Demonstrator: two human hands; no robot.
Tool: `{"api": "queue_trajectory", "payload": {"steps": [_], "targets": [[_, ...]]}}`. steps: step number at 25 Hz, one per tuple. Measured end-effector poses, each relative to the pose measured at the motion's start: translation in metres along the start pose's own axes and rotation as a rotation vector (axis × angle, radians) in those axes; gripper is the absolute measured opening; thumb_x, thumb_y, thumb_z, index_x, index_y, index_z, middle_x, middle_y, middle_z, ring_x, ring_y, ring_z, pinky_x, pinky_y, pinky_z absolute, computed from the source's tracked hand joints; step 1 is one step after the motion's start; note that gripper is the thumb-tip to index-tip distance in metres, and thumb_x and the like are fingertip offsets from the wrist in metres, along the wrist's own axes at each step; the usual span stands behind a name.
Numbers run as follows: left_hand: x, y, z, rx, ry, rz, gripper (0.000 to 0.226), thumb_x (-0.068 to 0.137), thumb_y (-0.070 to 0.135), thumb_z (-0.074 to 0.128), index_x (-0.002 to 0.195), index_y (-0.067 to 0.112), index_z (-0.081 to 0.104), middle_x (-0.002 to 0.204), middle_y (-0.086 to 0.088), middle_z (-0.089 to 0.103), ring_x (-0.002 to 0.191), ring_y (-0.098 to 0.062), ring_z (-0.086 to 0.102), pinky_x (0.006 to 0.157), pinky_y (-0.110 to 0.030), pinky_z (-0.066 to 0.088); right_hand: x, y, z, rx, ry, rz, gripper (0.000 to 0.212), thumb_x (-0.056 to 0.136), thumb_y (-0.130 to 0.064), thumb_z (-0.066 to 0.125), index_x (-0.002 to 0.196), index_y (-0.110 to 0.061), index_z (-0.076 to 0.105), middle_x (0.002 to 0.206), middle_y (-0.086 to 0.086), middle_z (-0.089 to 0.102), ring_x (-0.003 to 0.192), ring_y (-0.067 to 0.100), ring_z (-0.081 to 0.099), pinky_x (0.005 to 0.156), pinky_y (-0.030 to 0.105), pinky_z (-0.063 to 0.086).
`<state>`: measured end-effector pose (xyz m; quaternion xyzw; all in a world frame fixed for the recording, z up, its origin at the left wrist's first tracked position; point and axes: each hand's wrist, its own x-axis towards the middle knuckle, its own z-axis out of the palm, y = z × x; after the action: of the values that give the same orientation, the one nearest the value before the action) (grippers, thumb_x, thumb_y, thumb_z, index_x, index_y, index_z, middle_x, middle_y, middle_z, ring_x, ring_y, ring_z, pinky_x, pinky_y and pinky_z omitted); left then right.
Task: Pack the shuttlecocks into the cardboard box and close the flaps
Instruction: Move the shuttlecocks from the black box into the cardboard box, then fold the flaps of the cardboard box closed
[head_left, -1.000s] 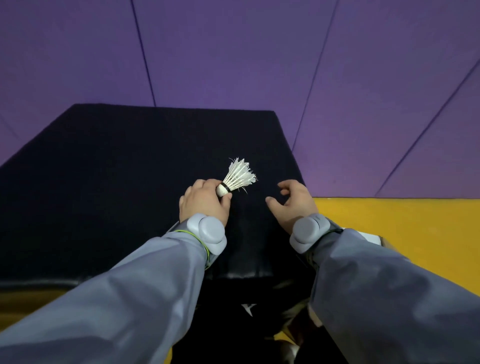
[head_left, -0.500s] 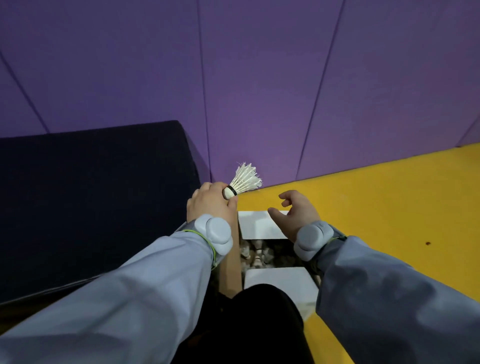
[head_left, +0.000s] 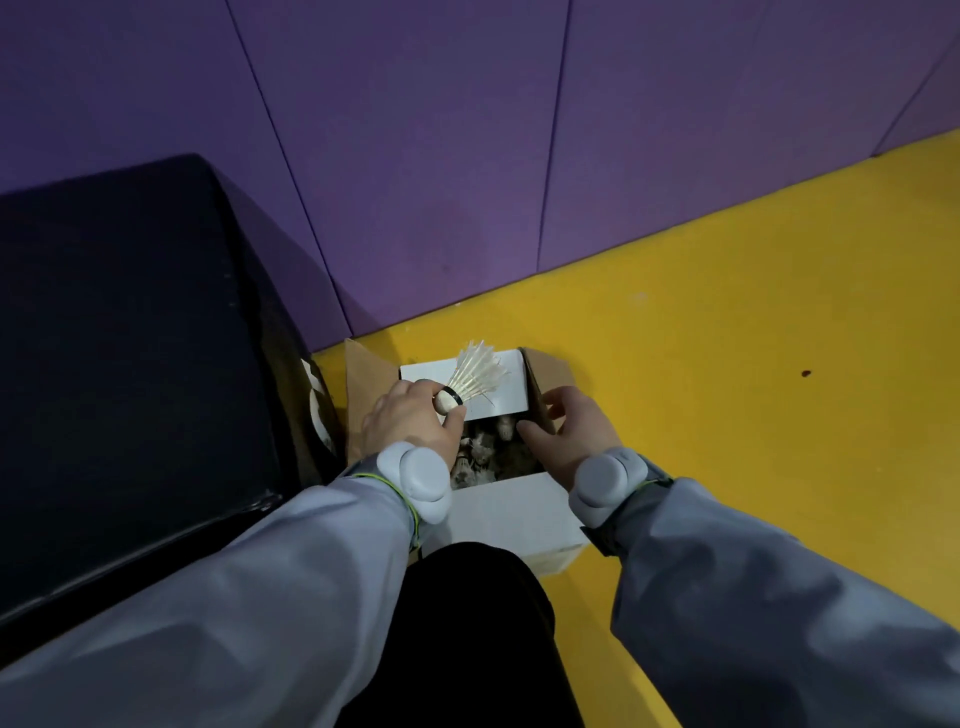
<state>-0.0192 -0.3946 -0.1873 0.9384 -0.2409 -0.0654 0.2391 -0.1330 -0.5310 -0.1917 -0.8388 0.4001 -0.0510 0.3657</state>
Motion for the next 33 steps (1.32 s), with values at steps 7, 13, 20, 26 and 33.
{"api": "queue_trajectory", "payload": {"steps": [7,13,20,26,33], "targets": [[0.019,-0.016,0.040,0.065,-0.267,-0.040,0.068,0.082,0.058,0.048,0.140,0.027,0.029,0.147,-0.001,0.037,0.133,-0.027,0.034,0.107,-0.043,0.030,0.025,0.014,0.035,-0.079,-0.085,0.076,0.054,0.080,-0.039,0.064,0.126,-0.013,0.051,0.122,0.006,0.060,0.106,0.025,0.059,0.073,0.028,0.043],[0.017,-0.017,0.022,-0.030,-0.259,-0.078,0.073,0.086,0.054,0.046,0.144,0.024,0.016,0.153,-0.002,0.024,0.139,-0.026,0.023,0.111,-0.038,0.023,0.019,-0.012,0.035,-0.090,-0.079,0.058,0.052,0.080,-0.036,0.065,0.123,-0.011,0.052,0.118,0.007,0.062,0.092,0.023,0.058,0.069,0.028,0.041],[-0.018,-0.019,-0.031,-0.051,-0.181,0.015,0.069,0.088,0.051,0.043,0.144,0.019,0.018,0.152,-0.003,0.027,0.136,-0.028,0.027,0.108,-0.039,0.028,-0.038,-0.058,0.004,-0.162,0.016,-0.009,0.059,0.079,-0.041,0.064,0.128,-0.013,0.048,0.127,0.005,0.058,0.106,0.024,0.060,0.079,0.032,0.048],[-0.044,-0.025,-0.067,-0.100,-0.148,0.055,0.066,0.088,0.049,0.046,0.142,0.017,0.024,0.150,-0.005,0.031,0.135,-0.030,0.031,0.105,-0.040,0.033,-0.097,-0.091,-0.005,-0.162,0.127,-0.034,0.056,0.081,-0.036,0.064,0.130,-0.013,0.046,0.136,0.004,0.051,0.112,0.025,0.057,0.084,0.033,0.046],[-0.059,-0.031,-0.047,-0.072,-0.210,-0.007,0.065,0.087,0.048,0.047,0.139,0.014,0.030,0.144,-0.010,0.040,0.129,-0.032,0.039,0.097,-0.041,0.042,-0.117,-0.081,0.006,-0.220,0.119,-0.003,0.059,0.078,-0.041,0.062,0.129,-0.018,0.046,0.125,0.003,0.057,0.100,0.024,0.060,0.078,0.037,0.053]]}}
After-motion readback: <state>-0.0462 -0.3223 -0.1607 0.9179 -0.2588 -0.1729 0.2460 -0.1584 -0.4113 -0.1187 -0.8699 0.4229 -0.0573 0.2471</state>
